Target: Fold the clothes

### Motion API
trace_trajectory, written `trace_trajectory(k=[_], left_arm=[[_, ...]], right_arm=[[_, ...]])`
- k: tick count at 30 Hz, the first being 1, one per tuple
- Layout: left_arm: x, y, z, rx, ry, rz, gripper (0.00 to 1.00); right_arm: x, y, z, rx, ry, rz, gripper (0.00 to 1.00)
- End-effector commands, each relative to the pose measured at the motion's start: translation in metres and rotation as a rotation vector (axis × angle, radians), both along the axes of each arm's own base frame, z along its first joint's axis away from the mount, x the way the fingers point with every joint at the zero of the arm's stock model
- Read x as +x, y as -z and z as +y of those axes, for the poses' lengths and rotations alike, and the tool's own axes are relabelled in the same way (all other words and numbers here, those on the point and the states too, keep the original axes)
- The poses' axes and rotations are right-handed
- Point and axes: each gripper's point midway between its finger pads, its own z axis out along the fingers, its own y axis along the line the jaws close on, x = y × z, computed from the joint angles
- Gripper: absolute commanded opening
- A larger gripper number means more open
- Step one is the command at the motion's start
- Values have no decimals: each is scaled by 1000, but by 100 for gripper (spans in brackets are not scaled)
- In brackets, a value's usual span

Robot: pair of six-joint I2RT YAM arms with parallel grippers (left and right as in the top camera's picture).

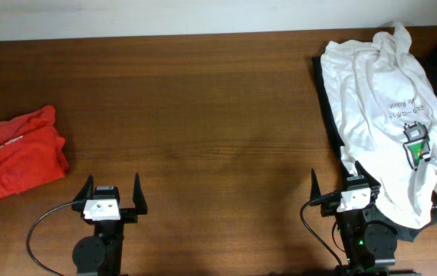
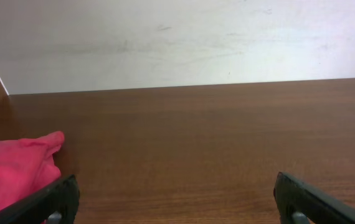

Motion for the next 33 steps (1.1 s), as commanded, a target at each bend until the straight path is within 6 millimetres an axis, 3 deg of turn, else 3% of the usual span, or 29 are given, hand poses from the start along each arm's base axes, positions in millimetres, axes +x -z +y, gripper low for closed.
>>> trace_trajectory(k=[1, 16, 21, 25, 33], left_arm=[[0, 2, -2, 18, 14, 1, 99], [0, 1, -2, 17, 15, 1, 99], [0, 1, -2, -41, 11, -1, 99], [-1, -7, -14, -67, 76, -14, 99], [-6, -24, -13, -70, 73, 37, 99]], right_arm=[[0, 4, 0, -3, 3, 10, 99], [0, 3, -1, -3, 6, 9, 99], [0, 3, 0, 81, 9, 19, 99], [-3, -1, -1, 98, 16, 41, 99], [-7, -19, -5, 103, 45, 93, 99]])
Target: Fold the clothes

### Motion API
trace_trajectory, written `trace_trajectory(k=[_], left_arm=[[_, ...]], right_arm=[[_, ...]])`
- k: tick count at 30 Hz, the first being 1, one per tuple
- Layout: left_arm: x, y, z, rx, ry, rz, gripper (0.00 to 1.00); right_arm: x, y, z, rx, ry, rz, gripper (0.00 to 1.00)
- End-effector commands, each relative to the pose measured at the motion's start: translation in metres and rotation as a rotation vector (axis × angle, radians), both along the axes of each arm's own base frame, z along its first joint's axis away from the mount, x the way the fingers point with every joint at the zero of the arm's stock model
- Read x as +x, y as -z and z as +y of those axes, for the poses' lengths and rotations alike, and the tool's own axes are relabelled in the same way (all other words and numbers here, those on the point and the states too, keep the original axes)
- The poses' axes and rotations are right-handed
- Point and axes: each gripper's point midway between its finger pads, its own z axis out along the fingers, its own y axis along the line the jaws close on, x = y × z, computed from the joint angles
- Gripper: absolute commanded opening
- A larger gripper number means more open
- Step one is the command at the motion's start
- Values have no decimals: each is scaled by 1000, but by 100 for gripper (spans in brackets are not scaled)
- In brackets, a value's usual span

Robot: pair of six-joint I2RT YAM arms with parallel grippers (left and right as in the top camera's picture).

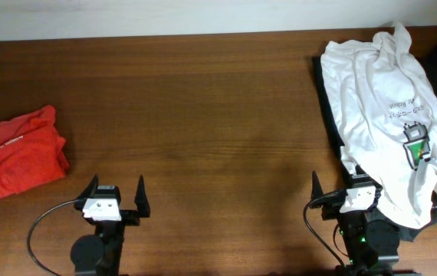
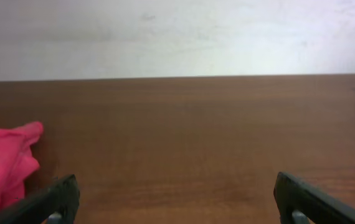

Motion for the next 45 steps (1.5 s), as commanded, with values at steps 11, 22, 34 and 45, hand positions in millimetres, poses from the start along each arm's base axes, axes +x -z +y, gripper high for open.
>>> trace_trajectory(k=[11, 22, 34, 45], left_arm=[[19, -58, -2, -21, 13, 115, 99], [43, -66, -1, -31, 12, 366, 99], [42, -59, -1, -33, 13, 398, 99], [42, -59, -2, -33, 14, 399, 99]], right_arm=[[23, -35, -3, 11, 20, 314, 99], [43, -25, -24, -18, 148, 677, 99], [31, 62, -90, 20, 532, 1020, 99], [34, 108, -113, 131, 649, 1128, 43]])
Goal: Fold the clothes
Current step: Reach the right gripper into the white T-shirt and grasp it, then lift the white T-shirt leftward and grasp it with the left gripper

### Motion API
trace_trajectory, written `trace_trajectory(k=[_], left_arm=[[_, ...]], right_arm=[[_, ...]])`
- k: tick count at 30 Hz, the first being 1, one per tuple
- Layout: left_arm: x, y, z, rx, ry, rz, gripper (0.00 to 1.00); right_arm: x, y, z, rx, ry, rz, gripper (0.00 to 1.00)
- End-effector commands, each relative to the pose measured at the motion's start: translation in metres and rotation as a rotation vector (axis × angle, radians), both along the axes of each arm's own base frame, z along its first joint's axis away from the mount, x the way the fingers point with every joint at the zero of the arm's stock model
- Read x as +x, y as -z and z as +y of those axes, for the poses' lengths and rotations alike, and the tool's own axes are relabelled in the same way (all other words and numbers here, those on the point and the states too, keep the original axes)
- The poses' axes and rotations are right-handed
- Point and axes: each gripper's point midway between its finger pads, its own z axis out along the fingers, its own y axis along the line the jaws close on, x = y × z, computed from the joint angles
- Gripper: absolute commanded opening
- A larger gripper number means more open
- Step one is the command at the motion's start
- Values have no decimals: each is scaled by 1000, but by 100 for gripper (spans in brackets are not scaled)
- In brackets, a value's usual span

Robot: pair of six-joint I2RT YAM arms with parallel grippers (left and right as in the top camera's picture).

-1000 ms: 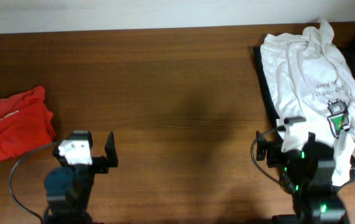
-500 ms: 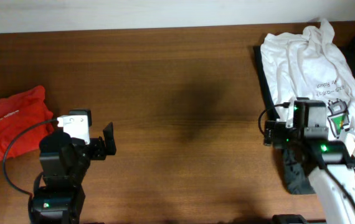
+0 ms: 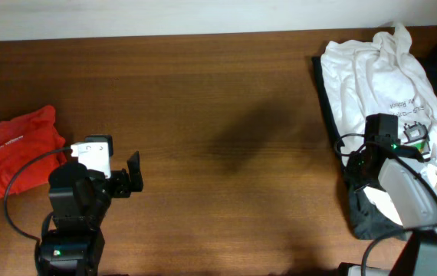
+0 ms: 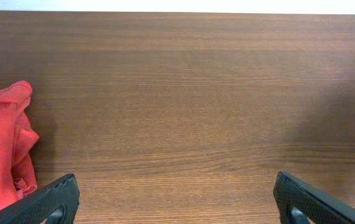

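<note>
A crumpled red cloth (image 3: 23,149) lies at the table's left; its edge shows in the left wrist view as the red cloth (image 4: 0,152). My left gripper (image 4: 177,208) is open wide above bare wood, just right of that cloth, with nothing between its fingers (image 4: 56,199). A white printed shirt (image 3: 379,77) lies spread at the far right over a black garment (image 3: 327,92). My right arm (image 3: 391,172) reaches over the shirt's near part. Its gripper is hidden beneath the arm.
A brown wooden table (image 3: 218,115) stretches between the two piles, with a white wall behind its far edge. Another dark item sits at the right border beside the shirt. A cable (image 3: 27,165) loops from the left arm over the red cloth's near side.
Both arms have left their low poses at the front edge. The left gripper is now higher and looks down at the table. The right arm now reaches over the white shirt.
At first both arms sat low at the front edge, and the left gripper was open. Then the left wrist view had shifted slightly right, with little else changed. Now both arms are raised, the left beside the red cloth and the right over the shirt.
</note>
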Motion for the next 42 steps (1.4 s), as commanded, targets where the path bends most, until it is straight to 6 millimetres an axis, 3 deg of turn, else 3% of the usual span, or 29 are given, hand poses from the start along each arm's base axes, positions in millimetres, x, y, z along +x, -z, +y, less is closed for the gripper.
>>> trace_trajectory(k=[1, 2, 4, 5, 12, 15, 16, 17, 18, 20, 22, 26, 33, 36, 37, 39, 42], left_arm=[[2, -11, -1, -15, 2, -24, 99], [2, -11, -1, -15, 2, -24, 99], [2, -11, -1, -15, 2, -24, 99], [2, -11, -1, -15, 2, -24, 99], [2, -11, -1, -15, 1, -24, 99], [2, -11, -1, -15, 1, -24, 99], [2, -11, -1, -15, 1, -24, 99], [2, -11, -1, -15, 1, -24, 99], [2, -11, -1, -15, 1, -24, 99], [2, -11, -1, -15, 1, -24, 99], [2, -11, -1, -15, 2, -24, 99], [2, -11, -1, -15, 1, -24, 99], [2, -11, -1, -15, 2, -24, 99], [2, -11, -1, -15, 2, -24, 99], [2, -12, -1, -15, 2, -27, 99], [2, -12, -1, -15, 1, -26, 99], [2, -12, -1, -15, 1, -27, 99]], right_arm=[[7, -4, -5, -8, 24, -28, 42], [9, -6, -5, -10, 24, -34, 40], [12, -13, -5, -12, 24, -48, 8], [13, -18, -6, -12, 24, -52, 4], [30, -73, -6, -2, 18, -93, 4], [42, -96, 17, 118, -97, -126, 4], [47, -100, 30, 175, -161, -143, 4], [54, -106, 64, 330, -321, -189, 4], [55, -110, 83, 412, -416, -211, 4], [50, -120, 124, 571, -577, -244, 4], [44, -125, 153, 654, -651, -244, 4], [37, -130, 219, 678, -867, -229, 4], [53, -156, 332, 718, -1109, -421, 4], [57, -156, 363, 688, -1151, -468, 4], [56, -153, 369, 678, -1160, -467, 11], [55, -145, 373, 634, -1164, -449, 99], [67, -132, 346, 473, -1070, -417, 99]])
